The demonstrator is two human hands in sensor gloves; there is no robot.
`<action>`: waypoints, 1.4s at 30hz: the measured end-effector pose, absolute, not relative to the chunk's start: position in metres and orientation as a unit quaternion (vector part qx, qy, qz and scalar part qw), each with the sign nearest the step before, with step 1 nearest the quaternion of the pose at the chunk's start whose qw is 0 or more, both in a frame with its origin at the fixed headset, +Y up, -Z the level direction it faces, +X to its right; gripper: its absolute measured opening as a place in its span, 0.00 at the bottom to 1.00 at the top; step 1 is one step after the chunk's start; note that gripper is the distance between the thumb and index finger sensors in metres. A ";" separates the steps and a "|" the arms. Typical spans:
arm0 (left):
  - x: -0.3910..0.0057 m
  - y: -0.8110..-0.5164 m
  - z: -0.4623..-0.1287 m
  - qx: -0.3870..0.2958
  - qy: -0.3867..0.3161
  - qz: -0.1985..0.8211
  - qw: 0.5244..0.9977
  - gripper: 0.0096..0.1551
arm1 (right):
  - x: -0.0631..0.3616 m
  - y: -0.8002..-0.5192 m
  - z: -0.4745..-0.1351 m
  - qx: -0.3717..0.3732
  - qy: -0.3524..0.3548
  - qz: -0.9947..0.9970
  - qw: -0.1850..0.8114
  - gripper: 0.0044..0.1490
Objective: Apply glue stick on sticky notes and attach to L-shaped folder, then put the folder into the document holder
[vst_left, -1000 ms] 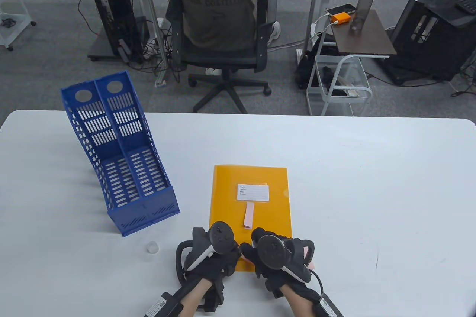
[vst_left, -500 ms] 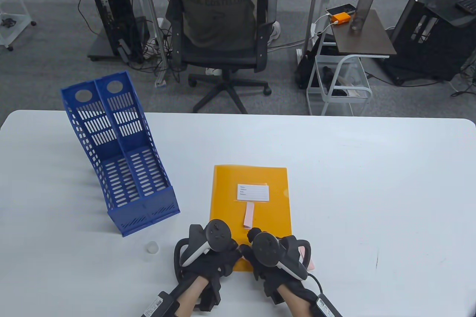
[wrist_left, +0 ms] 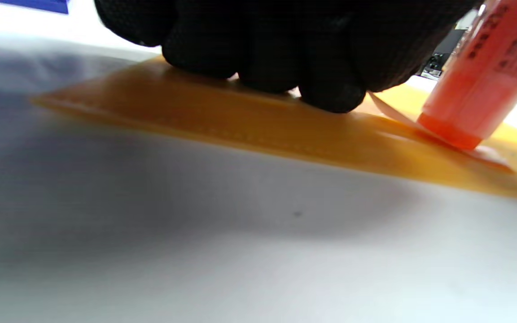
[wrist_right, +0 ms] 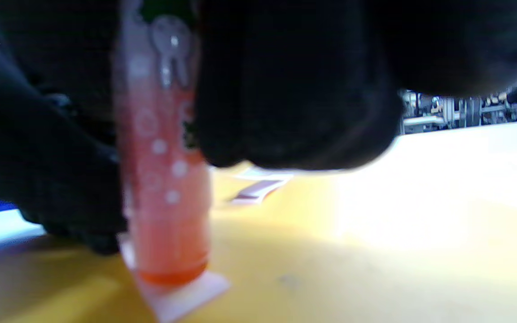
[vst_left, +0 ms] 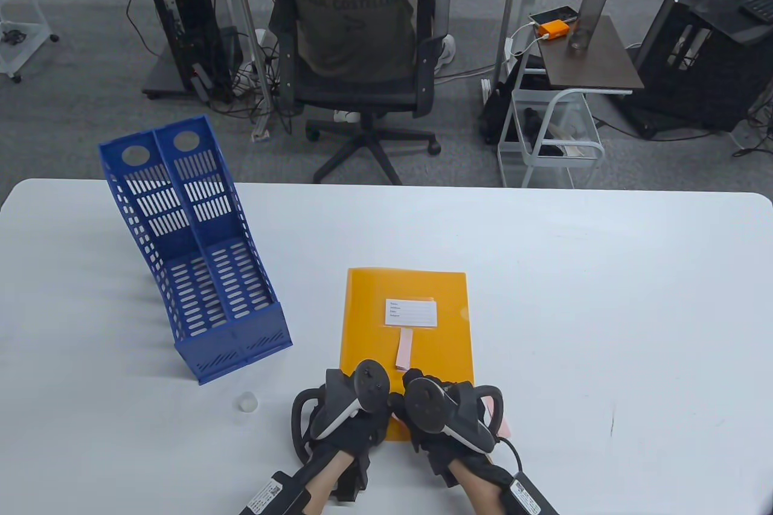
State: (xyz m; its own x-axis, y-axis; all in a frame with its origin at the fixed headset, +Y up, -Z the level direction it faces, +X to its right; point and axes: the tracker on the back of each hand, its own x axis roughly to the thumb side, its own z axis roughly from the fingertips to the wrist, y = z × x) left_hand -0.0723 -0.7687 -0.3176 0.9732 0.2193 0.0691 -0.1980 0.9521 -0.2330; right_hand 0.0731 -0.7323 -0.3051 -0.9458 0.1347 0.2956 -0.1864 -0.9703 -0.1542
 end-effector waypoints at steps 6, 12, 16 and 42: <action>-0.070 -0.769 -0.317 -0.109 -0.047 0.103 0.988 0.18 | 0.073 -0.732 -0.305 0.145 -0.088 0.983 0.075 0.33; -0.068 -0.769 -0.316 -0.110 -0.047 0.101 0.988 0.18 | 0.074 -0.731 -0.304 0.142 -0.076 0.984 0.070 0.32; -0.068 -0.769 -0.316 -0.110 -0.047 0.103 0.987 0.19 | 0.076 -0.731 -0.304 0.141 -0.069 0.985 0.068 0.32; -0.067 -0.770 -0.315 -0.112 -0.049 0.100 0.987 0.19 | 0.082 -0.732 -0.306 0.132 -0.045 0.982 0.130 0.32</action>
